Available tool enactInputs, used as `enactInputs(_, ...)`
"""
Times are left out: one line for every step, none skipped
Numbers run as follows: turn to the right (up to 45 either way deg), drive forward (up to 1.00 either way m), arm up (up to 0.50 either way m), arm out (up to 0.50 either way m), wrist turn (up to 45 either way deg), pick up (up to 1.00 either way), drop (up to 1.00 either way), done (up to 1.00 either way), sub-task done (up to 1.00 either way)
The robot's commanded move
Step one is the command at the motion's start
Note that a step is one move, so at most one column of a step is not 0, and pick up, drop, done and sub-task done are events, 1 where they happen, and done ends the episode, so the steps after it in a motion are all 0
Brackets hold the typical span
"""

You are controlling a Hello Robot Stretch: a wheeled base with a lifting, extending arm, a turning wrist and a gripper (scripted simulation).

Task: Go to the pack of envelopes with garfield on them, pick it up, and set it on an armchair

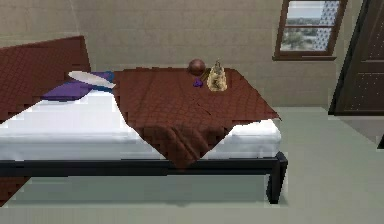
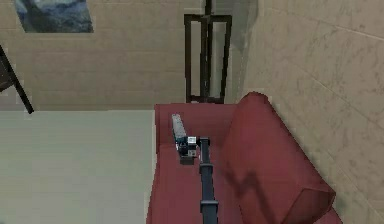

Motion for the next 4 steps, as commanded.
enactInputs(0.0,0.0,-0.32,0.0,0.0,0.0,0.0,0.0,0.0)
enactInputs(0.0,0.0,0.0,0.0,0.0,0.0,1.0,0.0,0.0)
enactInputs(0.0,0.0,0.1,0.0,0.0,0.0,0.0,0.0,0.0)
enactInputs(0.0,0.0,0.0,-0.08,0.0,0.0,0.0,0.0,0.0)
